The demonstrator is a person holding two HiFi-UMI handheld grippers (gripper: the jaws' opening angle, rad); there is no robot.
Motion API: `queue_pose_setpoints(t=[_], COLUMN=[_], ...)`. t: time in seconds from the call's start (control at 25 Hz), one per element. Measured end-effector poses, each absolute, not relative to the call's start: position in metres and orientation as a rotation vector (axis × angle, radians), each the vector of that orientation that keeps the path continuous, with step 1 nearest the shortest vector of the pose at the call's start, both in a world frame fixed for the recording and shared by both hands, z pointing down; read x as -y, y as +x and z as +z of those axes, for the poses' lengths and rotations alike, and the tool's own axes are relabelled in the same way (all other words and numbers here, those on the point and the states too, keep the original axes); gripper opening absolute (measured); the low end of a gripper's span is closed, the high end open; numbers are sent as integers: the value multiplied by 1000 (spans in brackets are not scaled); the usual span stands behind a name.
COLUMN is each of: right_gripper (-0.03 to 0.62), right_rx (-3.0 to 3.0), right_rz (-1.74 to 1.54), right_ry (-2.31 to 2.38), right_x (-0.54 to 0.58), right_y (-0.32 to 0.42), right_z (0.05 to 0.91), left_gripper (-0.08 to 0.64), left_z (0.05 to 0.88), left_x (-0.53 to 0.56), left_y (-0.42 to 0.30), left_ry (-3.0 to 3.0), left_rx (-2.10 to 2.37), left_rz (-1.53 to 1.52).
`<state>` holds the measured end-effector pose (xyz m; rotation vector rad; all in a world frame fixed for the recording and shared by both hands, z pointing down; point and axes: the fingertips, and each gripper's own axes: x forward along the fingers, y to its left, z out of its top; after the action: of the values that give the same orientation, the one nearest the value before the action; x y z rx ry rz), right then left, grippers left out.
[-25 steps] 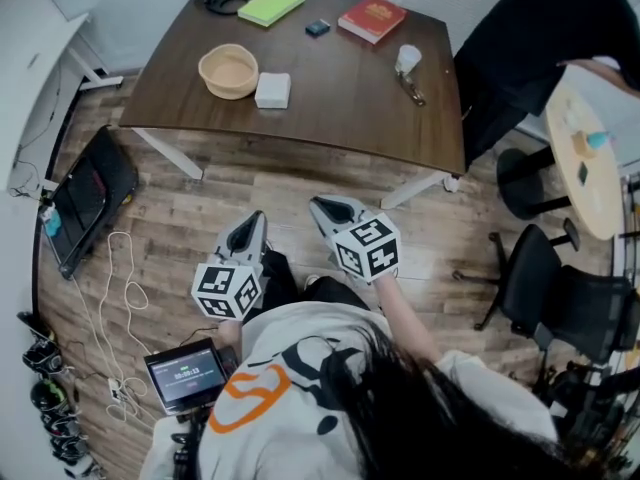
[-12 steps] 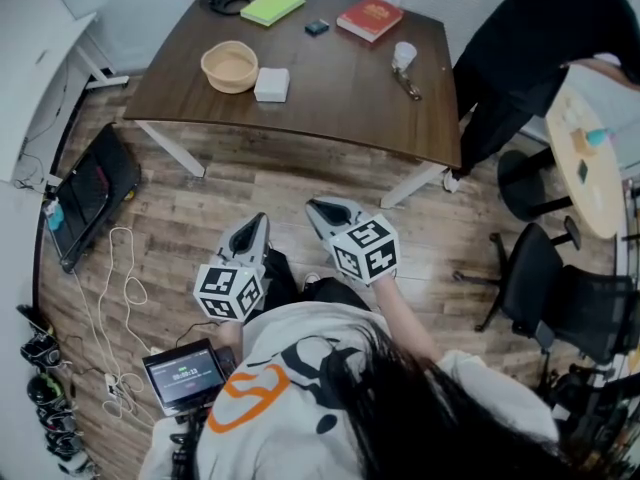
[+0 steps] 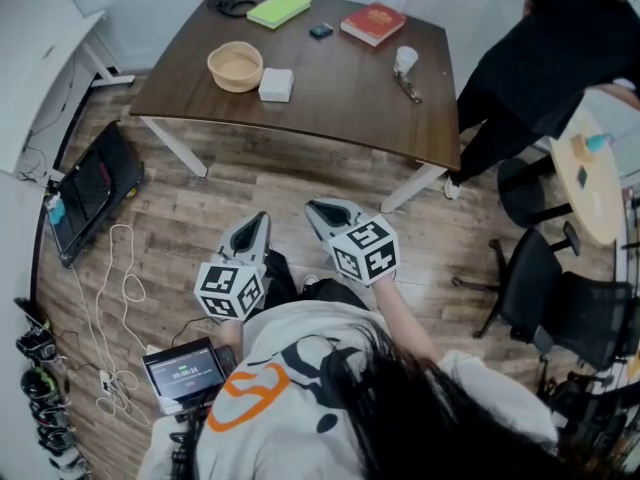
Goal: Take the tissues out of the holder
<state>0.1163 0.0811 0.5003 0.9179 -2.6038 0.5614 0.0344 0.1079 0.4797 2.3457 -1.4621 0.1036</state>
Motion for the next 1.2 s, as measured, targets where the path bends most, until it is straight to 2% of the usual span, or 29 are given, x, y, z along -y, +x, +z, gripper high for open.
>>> queue_pose_setpoints(t=[1.2], right_gripper=[29], right_rx=[2611], right_rz=[534], right_ry=[885], right_x=[-99], right_y=[111], right_z=[499], left_gripper=[0], left_z=[476], left_x=[-114], left_y=[38], left_ry=[2365], left_rx=[1458], left_rz=[120])
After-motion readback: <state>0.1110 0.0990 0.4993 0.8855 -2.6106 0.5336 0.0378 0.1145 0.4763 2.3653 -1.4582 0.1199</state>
